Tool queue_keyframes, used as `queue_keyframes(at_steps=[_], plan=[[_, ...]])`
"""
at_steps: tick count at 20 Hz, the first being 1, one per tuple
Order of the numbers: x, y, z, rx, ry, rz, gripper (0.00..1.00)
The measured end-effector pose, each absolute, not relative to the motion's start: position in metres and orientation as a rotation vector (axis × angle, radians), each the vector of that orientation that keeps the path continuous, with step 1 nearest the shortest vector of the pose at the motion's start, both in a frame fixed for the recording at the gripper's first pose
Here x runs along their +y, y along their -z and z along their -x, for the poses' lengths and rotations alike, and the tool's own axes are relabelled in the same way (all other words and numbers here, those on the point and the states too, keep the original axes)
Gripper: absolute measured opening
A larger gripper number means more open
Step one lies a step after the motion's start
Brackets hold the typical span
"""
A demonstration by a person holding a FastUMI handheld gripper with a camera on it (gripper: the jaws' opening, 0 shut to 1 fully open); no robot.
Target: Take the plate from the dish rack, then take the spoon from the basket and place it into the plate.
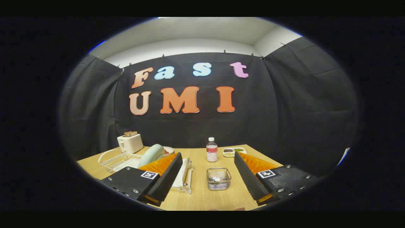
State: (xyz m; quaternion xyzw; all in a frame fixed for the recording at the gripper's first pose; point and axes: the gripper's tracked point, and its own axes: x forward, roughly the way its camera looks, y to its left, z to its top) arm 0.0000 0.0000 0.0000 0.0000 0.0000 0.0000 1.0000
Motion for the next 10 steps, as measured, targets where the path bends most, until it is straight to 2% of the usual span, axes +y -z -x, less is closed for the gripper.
queue_keyframes(at_steps=[10], plan=[[0.009,0.0088,-0.0047,0.04,-0.045,0.002,0.98]])
